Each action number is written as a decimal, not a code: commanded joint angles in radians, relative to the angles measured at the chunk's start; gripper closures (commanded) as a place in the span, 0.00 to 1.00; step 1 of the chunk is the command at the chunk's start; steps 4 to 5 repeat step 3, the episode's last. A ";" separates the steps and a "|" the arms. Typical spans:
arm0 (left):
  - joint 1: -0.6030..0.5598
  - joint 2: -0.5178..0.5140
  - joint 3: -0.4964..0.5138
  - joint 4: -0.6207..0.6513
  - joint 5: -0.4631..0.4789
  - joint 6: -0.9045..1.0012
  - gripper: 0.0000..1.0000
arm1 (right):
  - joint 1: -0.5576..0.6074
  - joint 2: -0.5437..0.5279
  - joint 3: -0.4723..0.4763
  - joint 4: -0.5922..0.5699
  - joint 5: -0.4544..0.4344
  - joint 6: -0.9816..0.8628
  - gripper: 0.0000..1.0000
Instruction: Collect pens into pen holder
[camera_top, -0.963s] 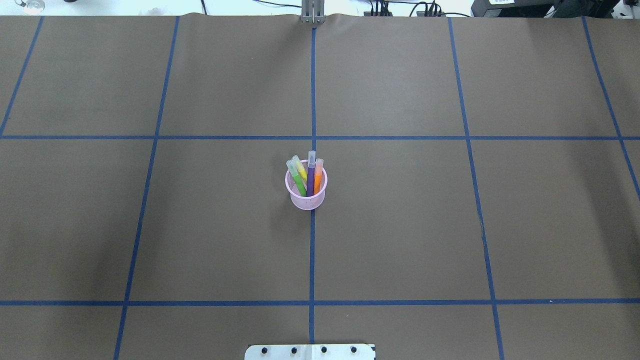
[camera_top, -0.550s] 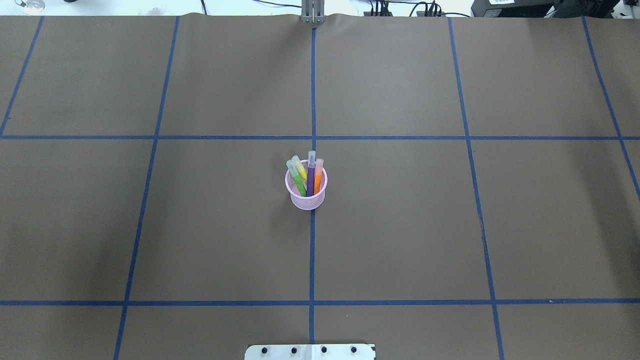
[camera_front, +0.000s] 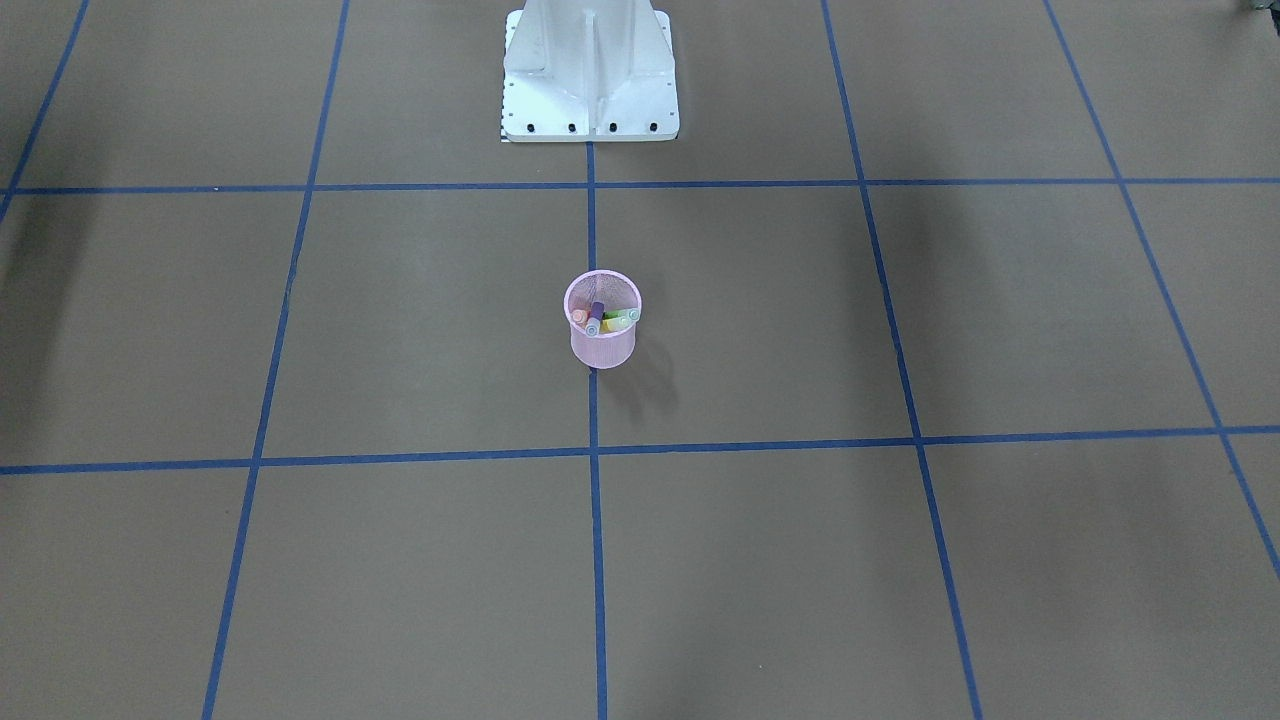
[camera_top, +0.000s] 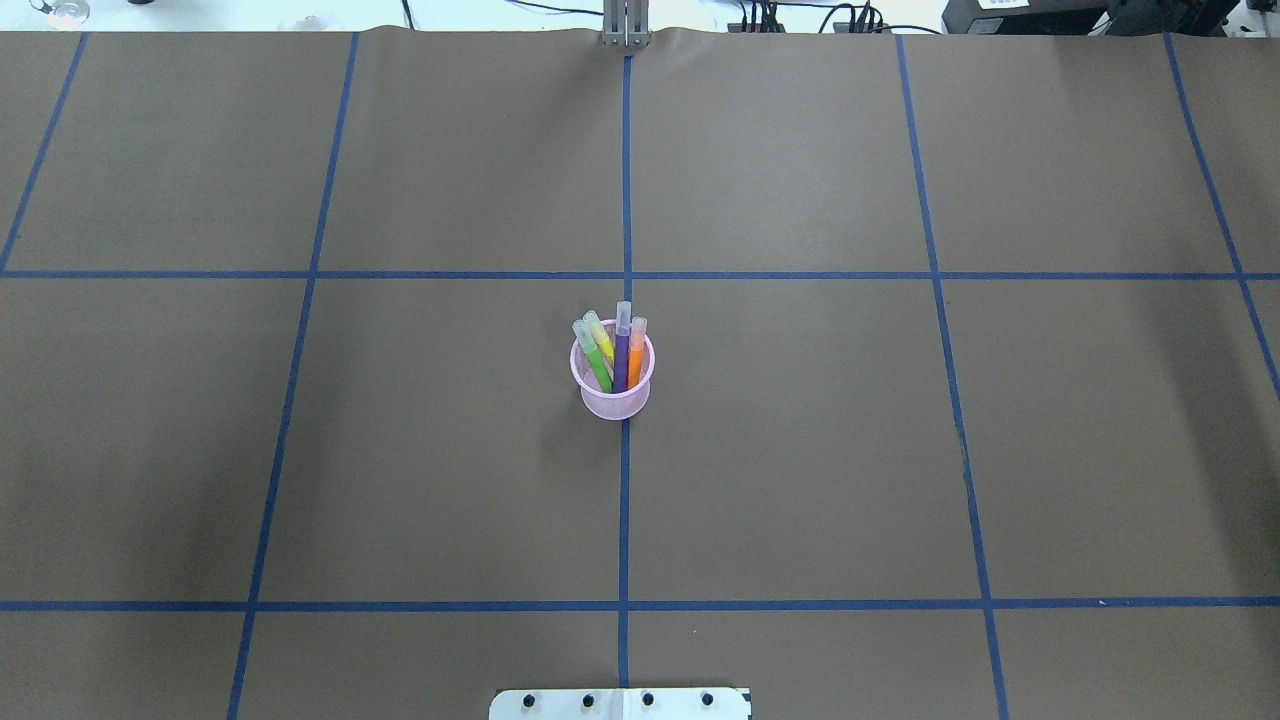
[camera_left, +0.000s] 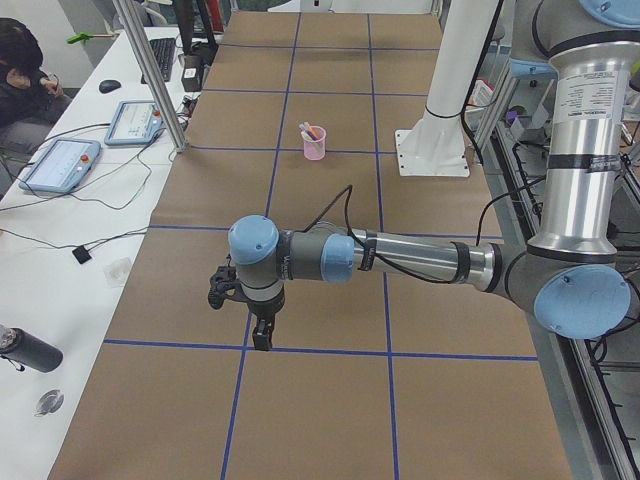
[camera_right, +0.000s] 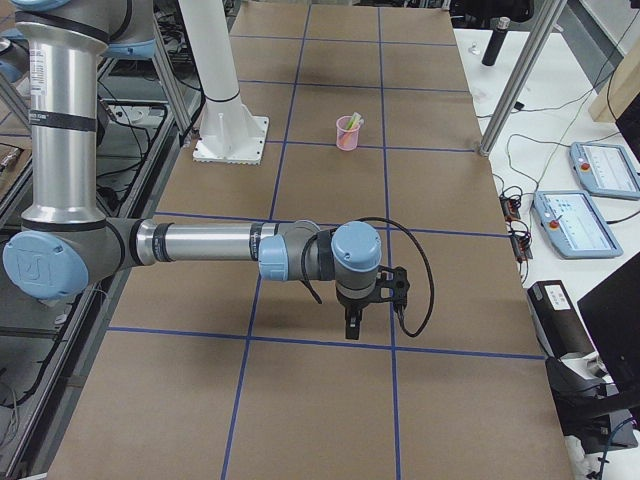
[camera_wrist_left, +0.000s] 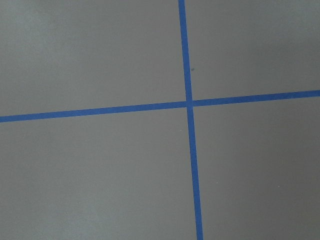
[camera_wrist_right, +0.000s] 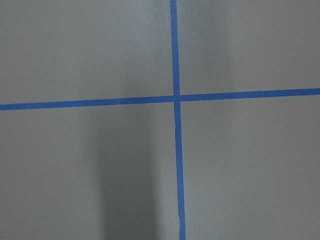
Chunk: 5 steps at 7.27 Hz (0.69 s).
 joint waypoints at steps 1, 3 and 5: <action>0.000 -0.002 0.000 0.000 0.000 0.000 0.00 | 0.000 0.000 0.000 0.000 0.000 0.000 0.00; 0.000 -0.002 0.000 0.000 0.000 0.000 0.00 | -0.002 0.002 0.003 0.001 -0.001 0.001 0.00; 0.000 -0.002 0.000 0.000 0.000 0.000 0.00 | -0.002 0.002 0.003 0.001 -0.001 0.001 0.00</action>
